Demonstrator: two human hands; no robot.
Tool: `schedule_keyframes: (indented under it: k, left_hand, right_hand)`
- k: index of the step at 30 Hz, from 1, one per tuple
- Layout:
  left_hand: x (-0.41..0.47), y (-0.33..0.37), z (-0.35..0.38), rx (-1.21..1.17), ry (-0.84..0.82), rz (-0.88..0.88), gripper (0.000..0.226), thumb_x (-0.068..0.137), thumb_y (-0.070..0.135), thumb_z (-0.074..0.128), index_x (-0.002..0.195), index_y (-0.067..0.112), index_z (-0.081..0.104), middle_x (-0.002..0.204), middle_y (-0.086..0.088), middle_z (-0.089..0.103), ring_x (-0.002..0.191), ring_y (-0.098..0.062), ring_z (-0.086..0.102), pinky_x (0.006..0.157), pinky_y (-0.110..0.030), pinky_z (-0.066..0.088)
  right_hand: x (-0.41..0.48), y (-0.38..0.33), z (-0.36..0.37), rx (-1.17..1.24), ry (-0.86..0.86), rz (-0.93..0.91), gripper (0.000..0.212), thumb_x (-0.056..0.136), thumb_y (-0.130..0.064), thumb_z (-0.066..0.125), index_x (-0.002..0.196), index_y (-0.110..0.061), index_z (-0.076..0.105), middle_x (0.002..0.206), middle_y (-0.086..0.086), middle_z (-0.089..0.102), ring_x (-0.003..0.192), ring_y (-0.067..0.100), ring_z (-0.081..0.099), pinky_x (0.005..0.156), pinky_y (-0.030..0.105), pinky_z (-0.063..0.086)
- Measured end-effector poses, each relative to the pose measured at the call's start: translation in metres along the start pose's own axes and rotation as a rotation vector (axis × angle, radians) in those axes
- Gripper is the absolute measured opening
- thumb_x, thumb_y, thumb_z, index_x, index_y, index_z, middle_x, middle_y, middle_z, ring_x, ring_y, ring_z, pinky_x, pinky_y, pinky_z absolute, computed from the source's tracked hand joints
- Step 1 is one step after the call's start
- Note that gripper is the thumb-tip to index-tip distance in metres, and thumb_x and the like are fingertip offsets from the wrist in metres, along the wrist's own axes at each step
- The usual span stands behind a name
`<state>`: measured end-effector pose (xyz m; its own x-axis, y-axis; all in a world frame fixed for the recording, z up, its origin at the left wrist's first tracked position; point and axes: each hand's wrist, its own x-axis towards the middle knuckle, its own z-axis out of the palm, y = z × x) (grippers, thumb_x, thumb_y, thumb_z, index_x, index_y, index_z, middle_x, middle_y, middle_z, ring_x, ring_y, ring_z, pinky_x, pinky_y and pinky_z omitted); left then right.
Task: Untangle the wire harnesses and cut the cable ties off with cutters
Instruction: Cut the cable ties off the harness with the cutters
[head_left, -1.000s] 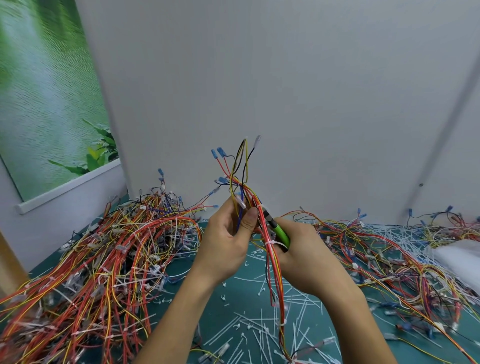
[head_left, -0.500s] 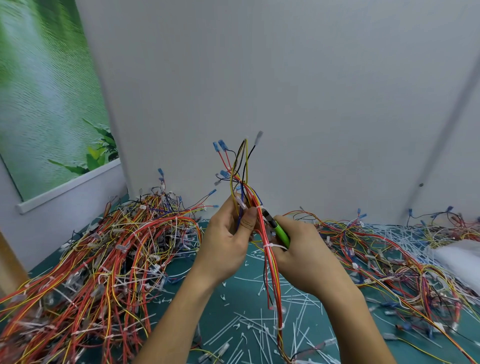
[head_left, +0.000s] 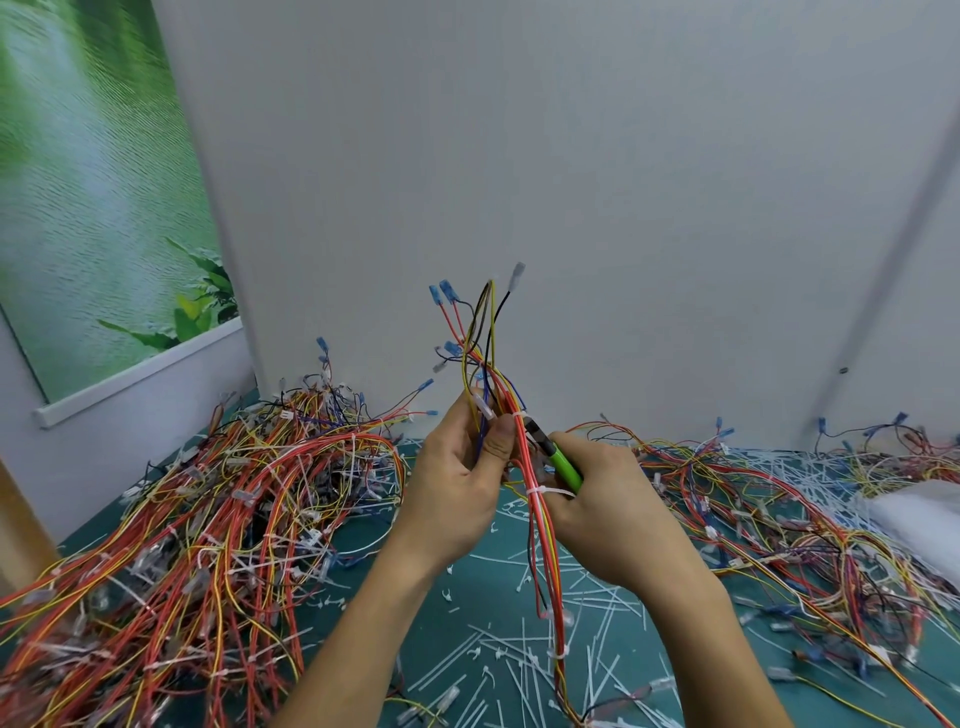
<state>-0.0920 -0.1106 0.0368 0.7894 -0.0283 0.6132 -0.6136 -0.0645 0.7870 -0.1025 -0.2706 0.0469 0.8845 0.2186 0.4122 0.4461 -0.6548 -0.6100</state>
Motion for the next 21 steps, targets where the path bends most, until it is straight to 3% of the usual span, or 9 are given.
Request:
schedule_keyframes:
  k: [4,11,17,21]
  left_hand:
    - [0.0013,-0.0017,0.0010,-0.043,0.006,0.004,0.011,0.101,0.035,0.052,0.103,0.028,0.060,0.090,0.014,0.071,0.087,-0.002,0.069,0.078,-0.014,0.053]
    - [0.0016,-0.0035,-0.0001,-0.070,-0.002,-0.001,0.018,0.100,0.037,0.051,0.109,0.025,0.061,0.094,0.012,0.072,0.091,-0.005,0.070,0.079,-0.016,0.053]
    - [0.0007,-0.0002,0.0010,-0.126,-0.014,0.006,0.010,0.100,0.033,0.054,0.102,0.027,0.061,0.085,0.018,0.069,0.082,0.000,0.068,0.075,-0.014,0.052]
    - [0.0002,0.0009,0.0013,-0.117,0.020,0.002,0.008,0.099,0.035,0.059,0.101,0.029,0.064,0.088,0.014,0.071,0.082,-0.004,0.070,0.074,-0.019,0.054]
  right_hand:
    - [0.0000,-0.0012,0.0028,-0.024,0.019,-0.013,0.030,0.094,-0.026,0.062,0.070,-0.021,0.045,0.059,0.001,0.044,0.054,0.014,0.030,0.049,0.030,0.026]
    - [0.0000,-0.0030,0.0069,-0.008,0.027,-0.027,0.029,0.097,-0.026,0.060,0.071,-0.019,0.046,0.057,-0.001,0.043,0.053,0.015,0.032,0.047,0.026,0.027]
    - [0.0004,-0.0018,0.0045,0.054,0.005,-0.003,0.026,0.097,-0.028,0.062,0.076,-0.014,0.058,0.064,0.010,0.052,0.055,0.013,0.030,0.048,0.026,0.027]
    - [0.0007,-0.0024,0.0026,0.090,-0.045,-0.016,0.026,0.096,-0.029,0.064,0.076,-0.013,0.060,0.067,0.013,0.054,0.057,0.010,0.030,0.050,0.025,0.027]
